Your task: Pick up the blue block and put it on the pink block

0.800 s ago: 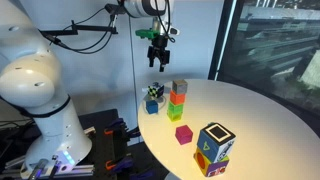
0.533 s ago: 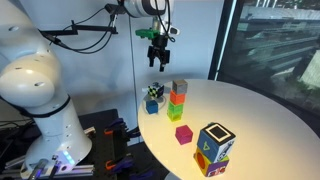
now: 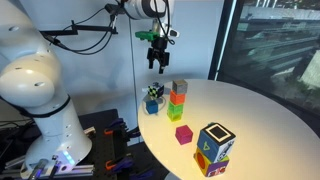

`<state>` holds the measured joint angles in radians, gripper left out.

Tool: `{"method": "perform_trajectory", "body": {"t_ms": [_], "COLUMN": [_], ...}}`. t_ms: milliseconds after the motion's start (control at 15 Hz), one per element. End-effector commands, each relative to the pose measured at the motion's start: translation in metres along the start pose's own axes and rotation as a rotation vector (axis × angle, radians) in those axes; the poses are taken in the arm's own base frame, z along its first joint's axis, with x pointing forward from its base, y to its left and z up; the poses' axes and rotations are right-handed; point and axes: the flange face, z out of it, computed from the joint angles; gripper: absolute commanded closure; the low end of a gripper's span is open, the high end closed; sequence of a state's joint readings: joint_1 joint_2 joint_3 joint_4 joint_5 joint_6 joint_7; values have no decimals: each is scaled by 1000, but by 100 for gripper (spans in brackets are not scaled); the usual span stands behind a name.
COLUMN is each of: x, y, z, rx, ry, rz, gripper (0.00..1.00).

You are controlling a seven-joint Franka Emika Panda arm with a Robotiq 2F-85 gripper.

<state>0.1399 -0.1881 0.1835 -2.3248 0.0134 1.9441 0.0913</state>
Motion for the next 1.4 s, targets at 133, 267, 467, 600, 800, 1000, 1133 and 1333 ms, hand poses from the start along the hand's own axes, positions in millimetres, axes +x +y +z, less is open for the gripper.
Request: {"method": "perform_trajectory", "body": {"t_ms": [133, 267, 467, 600, 800, 1000, 1133, 1333], "x": [-12, -17, -22, -26, -30, -34, -37, -39], "y": [10, 11, 13, 14, 19, 23, 25, 24], "z": [20, 33, 53, 67, 89, 109, 120, 134], "rx": [-15, -19, -21, -21, -20, -20, -17, -9], "ry": [24, 36, 51, 60, 74, 98, 116, 139], "rz": [47, 73, 121, 151, 175, 170, 164, 154], "gripper": [0, 0, 0, 0, 0, 0, 0, 0]}}
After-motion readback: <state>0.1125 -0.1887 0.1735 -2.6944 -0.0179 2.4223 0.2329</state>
